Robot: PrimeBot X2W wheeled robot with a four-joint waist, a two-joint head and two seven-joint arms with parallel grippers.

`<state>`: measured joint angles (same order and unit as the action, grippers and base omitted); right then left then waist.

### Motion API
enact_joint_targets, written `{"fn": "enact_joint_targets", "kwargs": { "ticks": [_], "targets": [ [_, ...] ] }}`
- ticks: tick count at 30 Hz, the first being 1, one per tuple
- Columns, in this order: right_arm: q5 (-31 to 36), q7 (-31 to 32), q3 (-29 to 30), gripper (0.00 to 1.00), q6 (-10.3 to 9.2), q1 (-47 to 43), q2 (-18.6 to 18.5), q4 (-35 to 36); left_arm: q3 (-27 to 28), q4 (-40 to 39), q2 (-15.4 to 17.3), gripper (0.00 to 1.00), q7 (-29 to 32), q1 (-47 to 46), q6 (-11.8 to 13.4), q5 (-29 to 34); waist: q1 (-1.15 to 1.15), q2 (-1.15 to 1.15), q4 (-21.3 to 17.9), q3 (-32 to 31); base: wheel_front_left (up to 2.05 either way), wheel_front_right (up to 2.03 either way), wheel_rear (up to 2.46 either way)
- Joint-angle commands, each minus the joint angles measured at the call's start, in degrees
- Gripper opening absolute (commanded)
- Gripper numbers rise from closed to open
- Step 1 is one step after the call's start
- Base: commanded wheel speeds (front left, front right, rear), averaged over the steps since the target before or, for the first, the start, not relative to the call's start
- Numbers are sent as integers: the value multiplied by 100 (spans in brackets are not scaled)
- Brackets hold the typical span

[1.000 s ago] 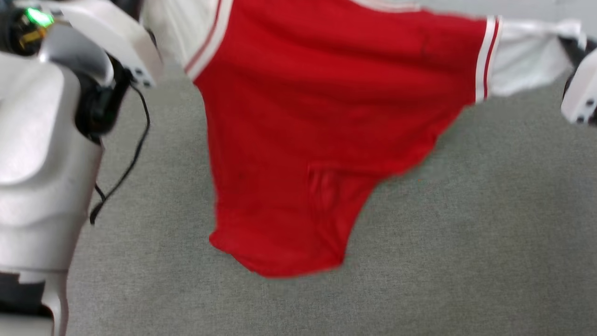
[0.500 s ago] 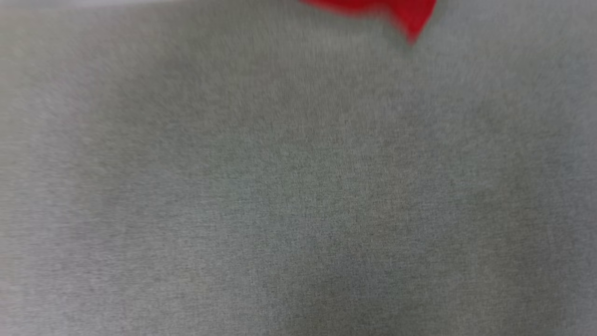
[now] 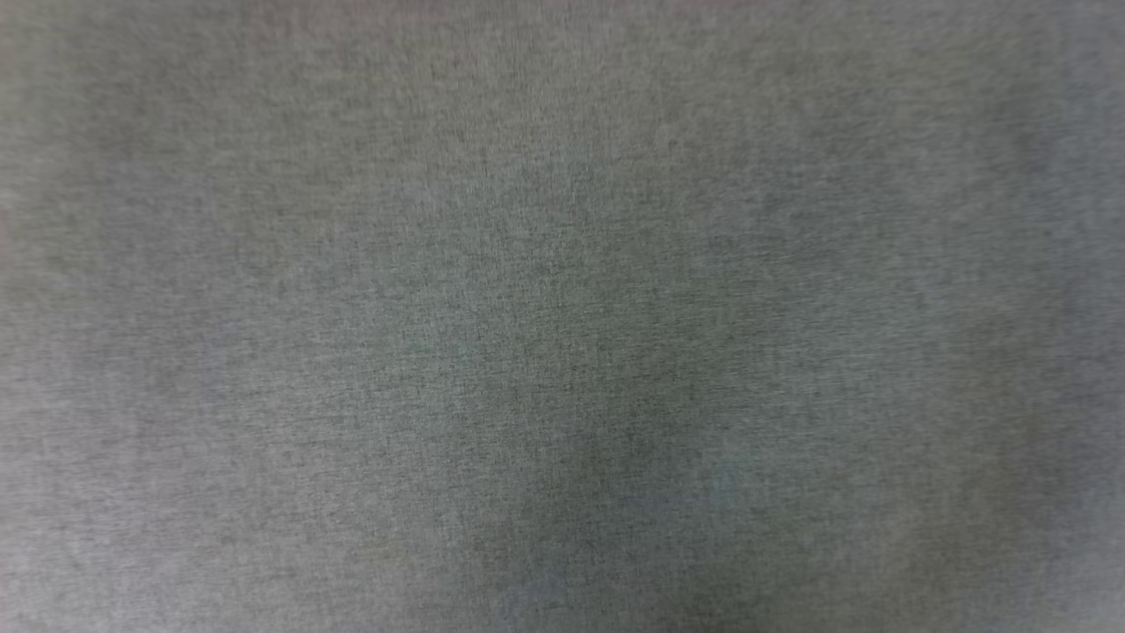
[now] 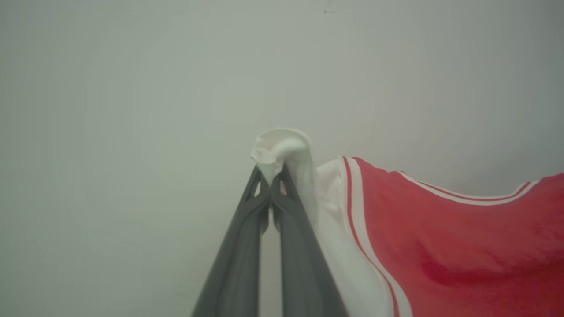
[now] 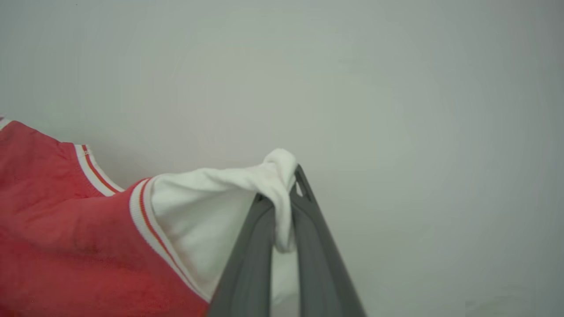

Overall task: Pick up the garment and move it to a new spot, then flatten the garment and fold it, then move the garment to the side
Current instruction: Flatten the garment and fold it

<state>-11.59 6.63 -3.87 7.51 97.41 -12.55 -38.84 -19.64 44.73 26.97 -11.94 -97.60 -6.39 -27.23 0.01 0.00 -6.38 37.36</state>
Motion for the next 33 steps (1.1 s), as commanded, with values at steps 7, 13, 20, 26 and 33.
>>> {"fn": "enact_joint_targets", "kwargs": {
  "ticks": [7,13,20,26,33],
  "targets": [
    [-146,-483,-343,0,-4,-124,164,-730,154,156,-197,0,-306,554,23,-86,-1,0,116,291,0,0,0],
    [-525,-1050,-721,0,-5,-1065,248,-1036,684,-584,-473,0,-326,1823,180,-61,-1,0,225,43,0,0,0],
    [-986,-1597,-1119,0,-5,-3028,180,-745,1515,-1933,-953,0,-325,4184,252,223,-1,0,286,-760,0,0,0],
    [-1268,-1704,-1396,0,-5,-4762,42,-158,2168,-3019,-1466,0,-326,6248,229,550,-1,0,218,-1470,0,0,0],
    [-1422,-1508,-1176,0,-5,-6582,-186,866,2438,-3735,-1927,0,-326,8201,132,880,-1,0,212,-2149,0,0,0]
  ]
}}
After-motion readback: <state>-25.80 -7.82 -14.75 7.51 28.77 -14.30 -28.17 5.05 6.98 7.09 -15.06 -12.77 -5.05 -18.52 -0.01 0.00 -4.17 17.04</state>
